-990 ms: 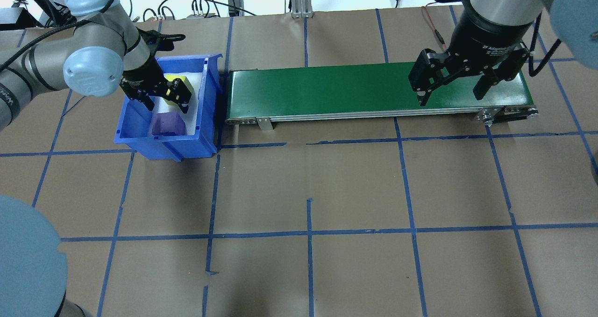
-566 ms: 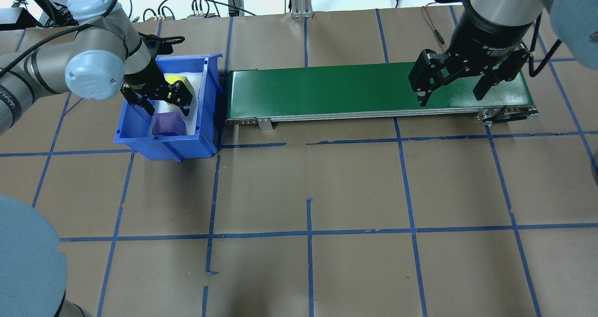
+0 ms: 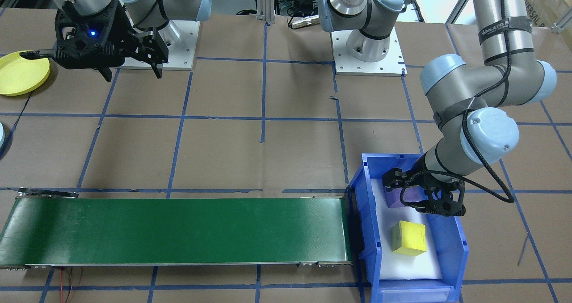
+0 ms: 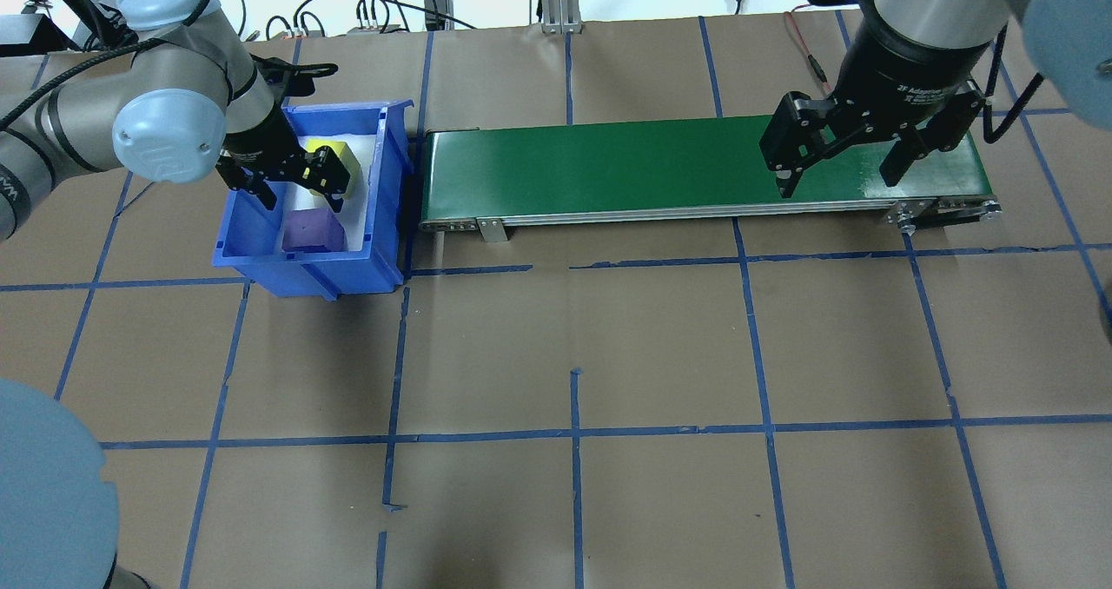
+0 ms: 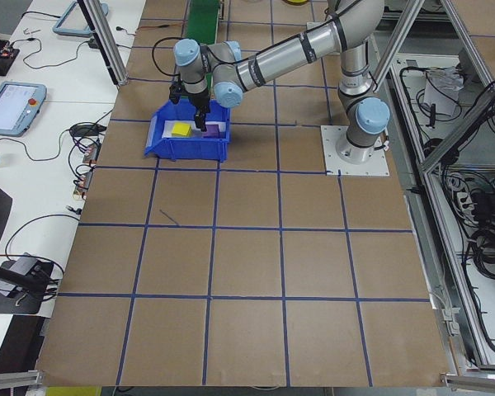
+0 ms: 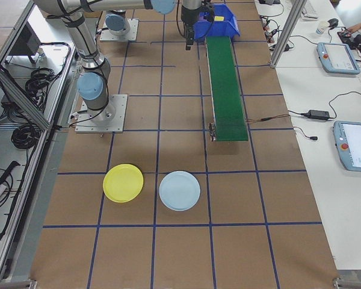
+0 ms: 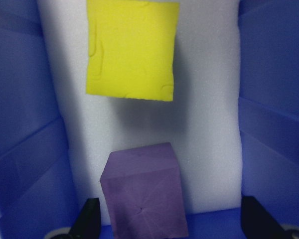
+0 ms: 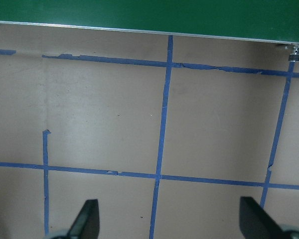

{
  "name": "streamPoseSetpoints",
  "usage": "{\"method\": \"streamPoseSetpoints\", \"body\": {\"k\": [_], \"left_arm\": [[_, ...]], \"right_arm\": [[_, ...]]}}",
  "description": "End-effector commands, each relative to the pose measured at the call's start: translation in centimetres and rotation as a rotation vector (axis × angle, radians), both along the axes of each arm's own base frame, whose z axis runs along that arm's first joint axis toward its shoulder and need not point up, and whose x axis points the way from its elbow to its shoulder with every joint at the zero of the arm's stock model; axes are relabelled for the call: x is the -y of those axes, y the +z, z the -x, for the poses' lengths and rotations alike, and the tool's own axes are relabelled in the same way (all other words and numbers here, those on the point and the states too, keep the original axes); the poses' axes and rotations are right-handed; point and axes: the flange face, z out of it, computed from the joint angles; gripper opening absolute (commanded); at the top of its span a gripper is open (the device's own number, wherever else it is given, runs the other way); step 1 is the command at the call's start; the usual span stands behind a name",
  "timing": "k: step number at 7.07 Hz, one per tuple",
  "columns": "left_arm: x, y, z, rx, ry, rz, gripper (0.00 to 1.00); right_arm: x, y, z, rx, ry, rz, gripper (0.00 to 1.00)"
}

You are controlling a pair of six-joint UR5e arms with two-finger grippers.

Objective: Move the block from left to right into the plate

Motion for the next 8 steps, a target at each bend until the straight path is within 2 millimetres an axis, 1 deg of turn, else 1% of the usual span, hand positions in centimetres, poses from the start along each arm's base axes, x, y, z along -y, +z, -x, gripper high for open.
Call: {"method": "streamPoseSetpoints", "body": {"k": [1, 3, 8], "left_arm": [[0.0, -0.7, -0.1, 0.009, 0.004, -0.014, 0.99], [-0.6, -1.9, 0.0, 0.003, 0.005, -0.037, 0.99], [-0.7, -2.5, -0.1, 0.003, 0.007, -0.045, 0.98]], "right_arm": [[0.0, 0.0, -0.1, 0.0, 0.002, 0.001, 1.0], [0.0, -0.1, -0.1, 0.0, 0.002, -0.002, 1.0], [0.0, -0.1, 0.0, 0.0, 0.0, -0.002, 1.0]]}}
